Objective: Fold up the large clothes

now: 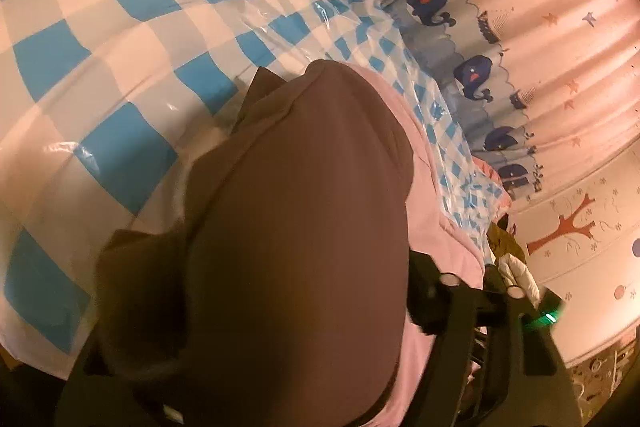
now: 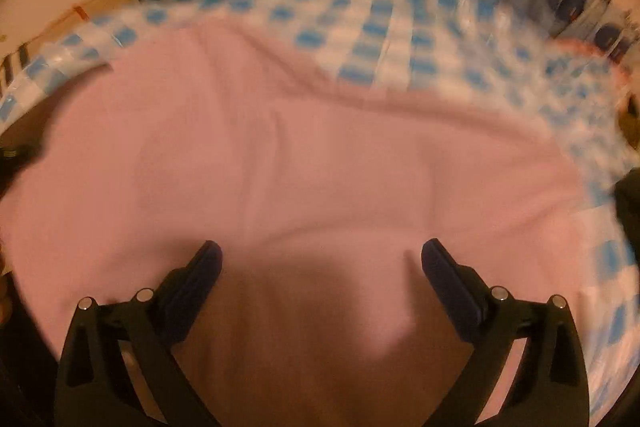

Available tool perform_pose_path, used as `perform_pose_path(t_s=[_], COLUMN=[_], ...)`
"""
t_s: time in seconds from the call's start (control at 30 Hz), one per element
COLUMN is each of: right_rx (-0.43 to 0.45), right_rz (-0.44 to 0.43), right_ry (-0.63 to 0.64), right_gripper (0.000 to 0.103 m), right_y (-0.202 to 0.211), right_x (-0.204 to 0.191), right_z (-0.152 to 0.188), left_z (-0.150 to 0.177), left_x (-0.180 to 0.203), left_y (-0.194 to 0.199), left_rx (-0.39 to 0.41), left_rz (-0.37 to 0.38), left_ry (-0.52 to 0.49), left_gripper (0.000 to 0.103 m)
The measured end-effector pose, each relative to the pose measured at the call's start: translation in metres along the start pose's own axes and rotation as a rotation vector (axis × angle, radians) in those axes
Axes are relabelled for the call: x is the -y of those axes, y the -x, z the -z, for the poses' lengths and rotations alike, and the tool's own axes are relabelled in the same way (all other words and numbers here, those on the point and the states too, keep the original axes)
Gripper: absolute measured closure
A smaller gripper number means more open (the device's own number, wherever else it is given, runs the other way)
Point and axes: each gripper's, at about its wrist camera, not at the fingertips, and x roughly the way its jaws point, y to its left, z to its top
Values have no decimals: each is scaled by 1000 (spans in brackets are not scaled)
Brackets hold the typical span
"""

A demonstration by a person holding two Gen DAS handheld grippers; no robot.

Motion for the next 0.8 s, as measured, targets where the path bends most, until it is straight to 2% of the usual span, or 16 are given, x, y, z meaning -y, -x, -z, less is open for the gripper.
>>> perform_pose_path(t_s=[0.03, 0.07, 0.1, 0.13, 0.17, 0.23, 0.27, 0.33, 0.37, 0.4, 0.43, 0.53, 0.6, 0.63, 0.7, 0.8], right_rx=[20, 3, -29, -20, -3, -36, -10, 138, 135, 73, 11, 40, 46, 50, 60, 187], right_rz=[26, 28, 16, 13, 41, 37, 7, -15, -7, -19, -36, 24, 6, -4, -37, -74], right_ry=[8, 1, -12, -21, -5, -33, -59, -57, -22, -10, -22, 22, 8, 4, 2, -109], right_gripper=[7, 6, 6, 6, 6, 6, 6, 6, 6, 5, 5, 5, 5, 5, 6, 6], right_y=[9, 2, -12, -28, -35, -29, -16, 14, 10, -7, -38, -52, -53, -52, -37, 17], right_x=[-2, -3, -4, -5, -10, -8, -6, -13, -21, -25, -28, -41, -38, -36, -30, 2], right_z=[9, 17, 28, 39, 42, 32, 28, 27, 28, 31, 42, 45, 42, 41, 39, 61], left_z=[1, 1, 3, 6, 7, 10, 9, 7, 9, 11, 18, 51, 66, 78, 92, 111], left_x=[-2, -1, 4, 13, 22, 43, 51, 63, 73, 82, 99, 157, 186, 206, 229, 255], left_y=[-1, -2, -3, -1, 1, 11, 16, 21, 22, 23, 22, 27, 27, 27, 26, 21], left_rx=[-6, -1, 0, 10, 22, 50, 57, 58, 63, 62, 41, 77, 71, 72, 68, 62], left_rz=[-4, -9, -9, -10, -16, -27, -26, -31, -37, -30, -6, -22, -8, -13, -4, -24], left_ry=[0, -4, -16, -40, -72, -151, -186, -234, -268, -290, -342, -563, -646, -720, -791, -885], left_gripper=[44, 45, 45, 48, 51, 55, 56, 58, 59, 61, 62, 63, 64, 64, 64, 64])
